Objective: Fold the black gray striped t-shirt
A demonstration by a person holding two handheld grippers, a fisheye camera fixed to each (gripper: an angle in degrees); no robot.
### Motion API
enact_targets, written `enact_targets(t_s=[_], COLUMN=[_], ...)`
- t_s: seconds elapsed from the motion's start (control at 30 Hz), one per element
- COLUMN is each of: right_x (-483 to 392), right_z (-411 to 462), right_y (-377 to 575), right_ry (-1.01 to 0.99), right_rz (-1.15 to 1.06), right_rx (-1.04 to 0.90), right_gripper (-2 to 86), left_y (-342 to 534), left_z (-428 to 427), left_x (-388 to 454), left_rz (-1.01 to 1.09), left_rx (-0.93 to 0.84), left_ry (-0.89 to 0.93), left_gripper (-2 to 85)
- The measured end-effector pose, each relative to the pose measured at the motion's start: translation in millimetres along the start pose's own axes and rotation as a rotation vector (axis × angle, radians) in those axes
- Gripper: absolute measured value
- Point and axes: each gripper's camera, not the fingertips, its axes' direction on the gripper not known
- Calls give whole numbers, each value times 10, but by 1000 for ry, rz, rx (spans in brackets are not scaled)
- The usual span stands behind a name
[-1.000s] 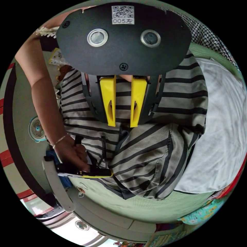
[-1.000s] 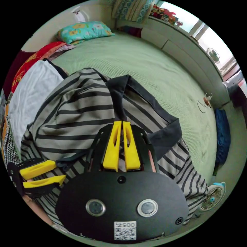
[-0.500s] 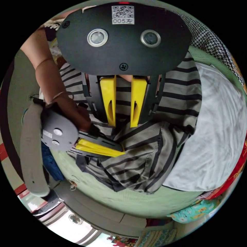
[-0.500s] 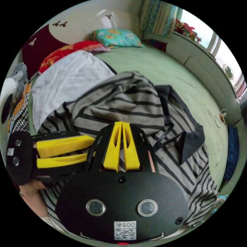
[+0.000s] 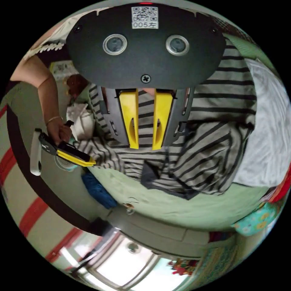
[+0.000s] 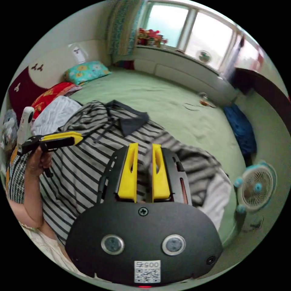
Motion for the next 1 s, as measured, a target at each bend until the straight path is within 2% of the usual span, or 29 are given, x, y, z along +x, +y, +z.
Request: enact_targets(t_s=[0.13,0.23,0.43,0.6,0.67,0.77,0.83,1.0], right_x=[1059,1563,2572,3227,3458,3626,3714,3827], right_z=[-511,-692,-381,244,541,835,963,795], right_y=[638,827,635,445,463,526,581,616], right_ry=[98,135,-25,-81,-160,-146,-158,-184], right_rz=[158,208,323,443,530,583,621,679], right_rx=[-1,-10,-81,-223,-274,-318,-340,-206], right_gripper=[72,76,114,116,110,100,91,15], left_y=[-106,-239,-437,-465,-456,-452,-457,-478], left_z=[458,880,1620,1913,1947,1957,1931,1770], left_x=[1201,1862,2756,2909,2854,2779,2816,2844], left_rz=[237,301,346,303,267,218,260,281], left_rx=[-16,-59,-142,-150,-138,-143,-141,-114], left_ry=[109,165,128,96,121,178,183,168], left_gripper=[109,124,134,116,99,79,71,58])
